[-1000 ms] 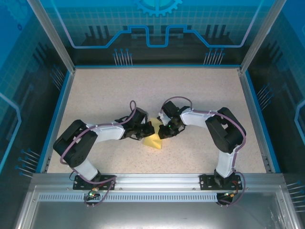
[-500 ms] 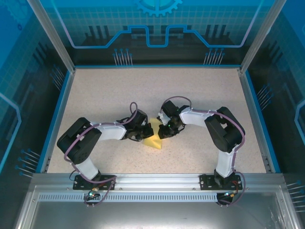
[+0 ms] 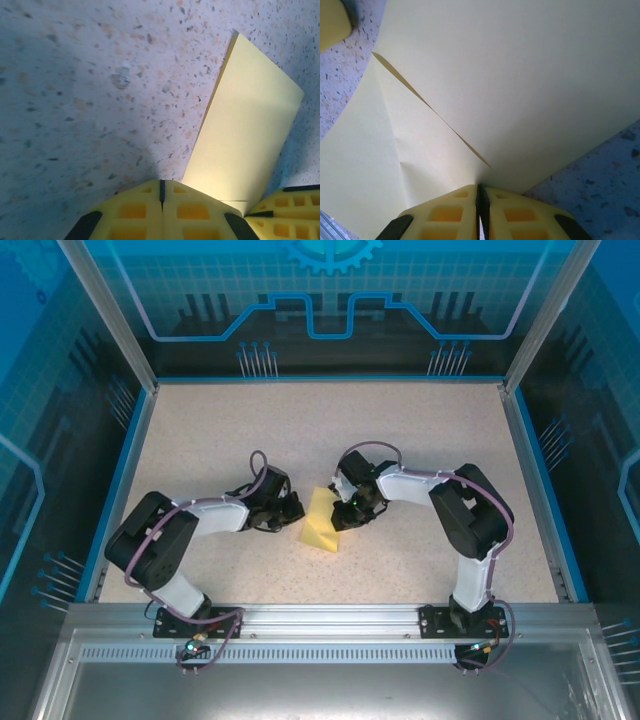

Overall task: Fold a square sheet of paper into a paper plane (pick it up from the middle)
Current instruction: Fold the triangle a second time at the center of the table.

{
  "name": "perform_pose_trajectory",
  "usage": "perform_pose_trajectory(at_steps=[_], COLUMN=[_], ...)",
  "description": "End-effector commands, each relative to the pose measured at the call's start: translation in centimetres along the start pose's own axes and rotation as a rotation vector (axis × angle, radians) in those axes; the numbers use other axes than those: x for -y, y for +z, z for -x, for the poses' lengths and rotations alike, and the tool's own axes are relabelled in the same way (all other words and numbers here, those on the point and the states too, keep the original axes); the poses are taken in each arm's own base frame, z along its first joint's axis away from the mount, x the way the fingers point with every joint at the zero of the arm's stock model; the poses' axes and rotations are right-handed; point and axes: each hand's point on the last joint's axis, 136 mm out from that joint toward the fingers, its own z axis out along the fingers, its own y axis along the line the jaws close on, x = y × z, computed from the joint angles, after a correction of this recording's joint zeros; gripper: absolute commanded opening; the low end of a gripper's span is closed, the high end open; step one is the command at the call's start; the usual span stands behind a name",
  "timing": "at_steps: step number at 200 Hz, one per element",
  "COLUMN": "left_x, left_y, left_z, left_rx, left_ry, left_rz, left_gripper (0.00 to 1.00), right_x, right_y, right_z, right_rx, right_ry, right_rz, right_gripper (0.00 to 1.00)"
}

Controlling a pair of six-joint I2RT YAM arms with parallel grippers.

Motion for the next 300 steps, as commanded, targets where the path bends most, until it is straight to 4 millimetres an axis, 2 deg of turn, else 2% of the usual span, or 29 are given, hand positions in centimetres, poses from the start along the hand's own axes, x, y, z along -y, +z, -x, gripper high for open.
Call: perform_pose_trajectory(at_steps=[1,19,39,65,106,143,169,190,204,218,265,300], left_x=[2.4,4.2,5.2,5.2,3.2,1.7,0.3,-0.4,-0.7,-0.9,-1.0,-1.3], left_y=[-1.5,-1.8,-1.3,0.1,1.6,2.3,2.7,2.7,2.7,2.7,2.6,2.6], left_z=[0.6,-0.6,-1.9,-3.8,-5.0,-5.2,-5.7,-6.1,-6.3,-6.3,-6.5,-6.6], left_rx=[0.009,-0.023,-0.075,-0.161,-0.210,-0.210,-0.220,-0.228,-0.229,-0.226,-0.221,-0.218], left_ry=[0.058,0.096,0.115,0.102,0.071,0.039,0.010,0.006,0.006,0.004,0.000,-0.003], left_rz=[-0.060,-0.121,-0.152,-0.174,-0.110,-0.041,0.011,0.031,0.039,0.046,0.056,0.068], left_gripper=[0.05,0.05,0.04,0.03,0.00,0.00,0.00,0.00,0.00,0.00,0.00,0.00], right_x=[5.5,5.5,5.4,5.3,4.2,1.6,-1.5,-3.5,-4.6,-5.3,-6.4,-5.2], right_y=[2.9,3.0,3.1,3.1,2.7,0.8,-1.6,-3.5,-4.0,-3.5,-0.6,0.9], right_z=[-4.6,-4.6,-4.6,-4.6,-4.0,-2.1,-0.3,-0.1,-0.4,-1.1,-3.2,-3.8], right_rx=[-0.160,-0.162,-0.166,-0.167,-0.148,-0.083,0.008,0.065,0.075,0.059,-0.033,-0.054], right_ry=[0.044,0.044,0.037,0.037,0.018,-0.051,-0.087,-0.113,-0.111,-0.094,-0.093,-0.067], right_rz=[-0.221,-0.221,-0.222,-0.221,-0.185,-0.128,-0.028,0.048,0.109,0.167,0.187,0.127], right_gripper=[0.13,0.13,0.13,0.13,0.13,0.14,0.14,0.14,0.15,0.15,0.15,0.14])
